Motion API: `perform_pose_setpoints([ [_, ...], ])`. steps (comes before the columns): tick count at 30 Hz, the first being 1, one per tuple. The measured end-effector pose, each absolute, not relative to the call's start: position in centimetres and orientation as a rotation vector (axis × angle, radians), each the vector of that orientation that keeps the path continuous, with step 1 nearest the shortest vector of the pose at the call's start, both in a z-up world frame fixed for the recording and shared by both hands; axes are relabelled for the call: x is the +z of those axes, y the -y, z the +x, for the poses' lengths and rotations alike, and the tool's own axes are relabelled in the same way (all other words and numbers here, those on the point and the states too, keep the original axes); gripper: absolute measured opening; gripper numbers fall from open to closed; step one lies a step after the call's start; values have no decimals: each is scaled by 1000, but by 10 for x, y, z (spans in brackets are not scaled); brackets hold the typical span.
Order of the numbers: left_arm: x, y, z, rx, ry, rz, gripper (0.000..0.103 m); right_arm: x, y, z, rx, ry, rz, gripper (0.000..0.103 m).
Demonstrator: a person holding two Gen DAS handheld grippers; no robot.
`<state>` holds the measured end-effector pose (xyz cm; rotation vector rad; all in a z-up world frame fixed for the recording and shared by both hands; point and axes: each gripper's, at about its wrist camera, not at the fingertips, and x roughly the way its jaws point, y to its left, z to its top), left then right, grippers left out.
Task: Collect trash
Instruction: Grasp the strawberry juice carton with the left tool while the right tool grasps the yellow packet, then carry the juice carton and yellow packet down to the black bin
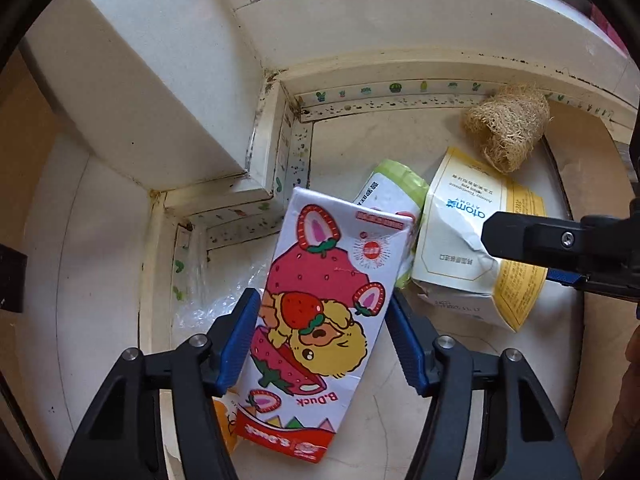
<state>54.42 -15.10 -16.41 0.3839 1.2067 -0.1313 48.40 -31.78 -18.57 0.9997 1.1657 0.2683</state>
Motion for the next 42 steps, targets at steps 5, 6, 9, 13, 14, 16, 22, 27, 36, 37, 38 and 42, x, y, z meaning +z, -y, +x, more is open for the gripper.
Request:
perform_pose_setpoints([
  [5, -154, 155, 532, -115, -1196, 372, 57, -172, 317, 482, 285, -1121, 955, 18],
  [6, -152, 154, 531, -116, -1197, 361, 57, -167, 317, 481, 288, -1108, 945, 10],
  [9, -144, 153, 525, -118, -1200, 326, 56, -151, 316, 474, 291, -1082, 904, 6],
  [13, -126, 154, 510, -128, -1190, 289, 55, -131, 318, 456, 311, -1052, 874, 6],
  [14, -121, 155, 504, -132, -1186, 279, 55, -127, 319, 451, 315, -1047, 867, 6],
  [16, -111, 155, 492, -138, -1182, 258, 55, -118, 322, 438, 321, -1039, 846, 6],
  [22, -80, 158, 442, -184, -1160, 212, 55, -91, 314, 387, 354, -1032, 773, 6],
  [27, -57, 154, 387, -227, -1153, 172, 55, -66, 304, 336, 381, -1029, 697, 6],
  [36, -13, 128, 275, -311, -1111, 69, 55, -7, 276, 232, 437, -1021, 551, 6],
  [37, -7, 123, 263, -321, -1104, 57, 55, 2, 272, 216, 445, -1019, 532, 6],
  [38, -2, 120, 250, -329, -1098, 49, 55, 8, 269, 206, 449, -1016, 519, 6],
  [42, 17, 105, 201, -354, -1086, 12, 55, 27, 253, 164, 476, -1018, 463, 6],
])
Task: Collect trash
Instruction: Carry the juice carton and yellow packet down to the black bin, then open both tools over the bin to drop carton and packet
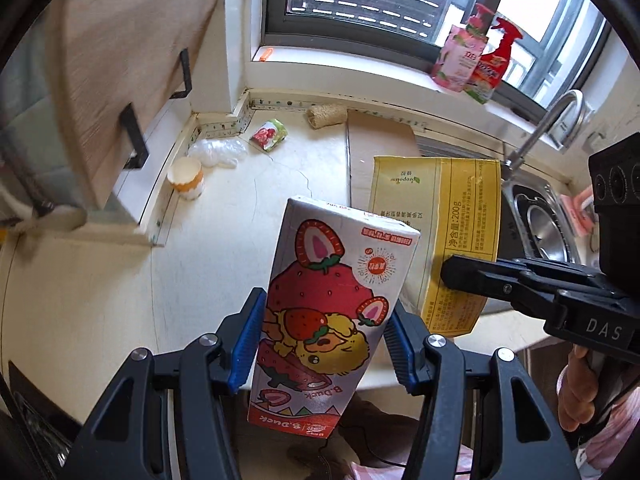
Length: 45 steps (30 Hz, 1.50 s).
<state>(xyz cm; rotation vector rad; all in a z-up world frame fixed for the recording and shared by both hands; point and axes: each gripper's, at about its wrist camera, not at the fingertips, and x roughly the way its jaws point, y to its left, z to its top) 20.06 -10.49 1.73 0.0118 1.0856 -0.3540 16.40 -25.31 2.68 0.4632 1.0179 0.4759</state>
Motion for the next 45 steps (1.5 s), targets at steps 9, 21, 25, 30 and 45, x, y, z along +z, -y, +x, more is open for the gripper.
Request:
perform_pose_setpoints([
  [9, 7, 70, 105, -380, -1114, -41, 55, 26, 202, 79, 560, -1073, 332, 6],
  [21, -107, 33, 23, -303, -1261, -117, 55, -65, 143, 19, 643, -1248, 168, 6],
  [25, -170, 19, 13, -243, -1310, -141, 55, -123, 128, 14, 632, -1318, 138, 6],
  [30, -251, 5, 9, -167, -1390, -178, 55, -212, 118, 17, 601, -1430, 150, 6],
  [45, -431, 3, 32, -65, -1511, -201, 63, -403, 97, 46, 502, -1563, 69, 14],
])
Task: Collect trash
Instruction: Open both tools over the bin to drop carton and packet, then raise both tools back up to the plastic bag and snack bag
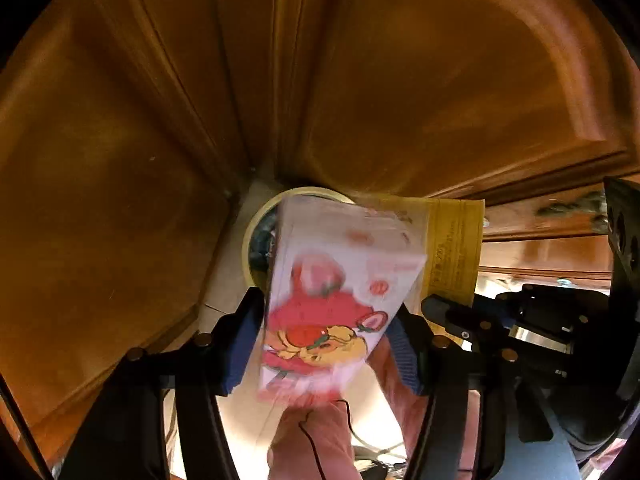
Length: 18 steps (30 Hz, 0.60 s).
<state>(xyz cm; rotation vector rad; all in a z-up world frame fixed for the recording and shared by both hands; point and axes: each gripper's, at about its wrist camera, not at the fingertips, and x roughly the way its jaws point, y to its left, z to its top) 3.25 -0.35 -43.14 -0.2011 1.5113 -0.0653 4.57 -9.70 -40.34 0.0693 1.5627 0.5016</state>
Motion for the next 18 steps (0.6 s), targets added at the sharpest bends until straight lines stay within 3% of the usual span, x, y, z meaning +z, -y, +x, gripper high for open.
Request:
perform_pose_setpoints([
  [1, -437, 4, 34, -55, -1518, -194, 69, -414, 97, 48, 486, -1581, 58, 20],
  [2, -442, 4, 38, -40, -1525, -184, 75, -421, 97, 51, 474, -1581, 50, 33],
  [3, -448, 5, 38, -31, -1531, -175, 76, -425, 98, 53, 471, -1578, 47, 40],
  [10, -457, 13, 47, -13, -1563, -146, 77, -428, 100, 52, 464, -1555, -15, 40],
  [18, -424, 1, 49, -49, -1546, -117, 77, -377, 104, 44, 466, -1502, -26, 40],
])
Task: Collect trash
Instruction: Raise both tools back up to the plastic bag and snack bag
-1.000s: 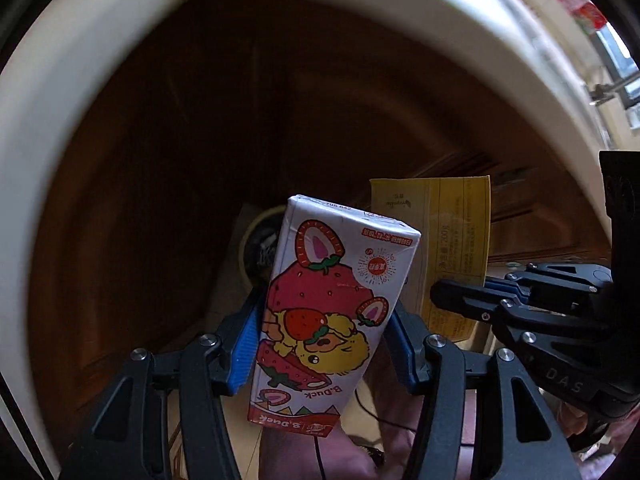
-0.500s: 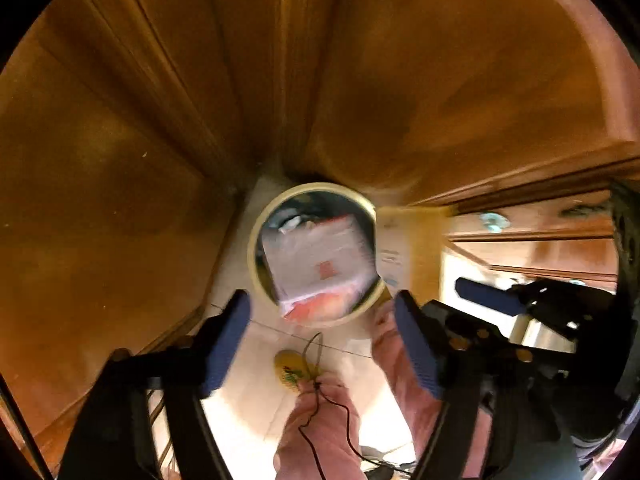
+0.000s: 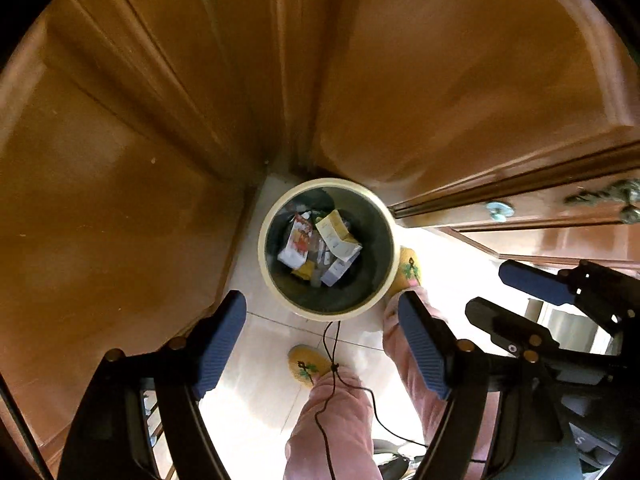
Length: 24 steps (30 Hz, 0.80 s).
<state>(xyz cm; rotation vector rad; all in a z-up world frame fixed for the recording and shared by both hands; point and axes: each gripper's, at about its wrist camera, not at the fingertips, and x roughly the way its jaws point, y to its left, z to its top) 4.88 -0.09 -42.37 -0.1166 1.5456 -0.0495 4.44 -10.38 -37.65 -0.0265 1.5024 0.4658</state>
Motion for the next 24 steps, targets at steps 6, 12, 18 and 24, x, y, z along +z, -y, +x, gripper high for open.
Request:
perform_pose_setpoints([
  [6, -384, 5, 47, -96, -1528, -58, 77, -334, 101, 30, 479, -1449, -80, 40],
  [12, -331, 21, 47, -126, -1458, -12, 77, -291, 103, 7, 508, -1378, -131, 40],
  [18, -277, 43, 45, -176, -1392, 39, 77, -239, 115, -6, 512, -1298, -134, 40],
  [24, -227, 58, 45, -213, -1317, 77, 77, -182, 129, -5, 507, -1207, -123, 40],
])
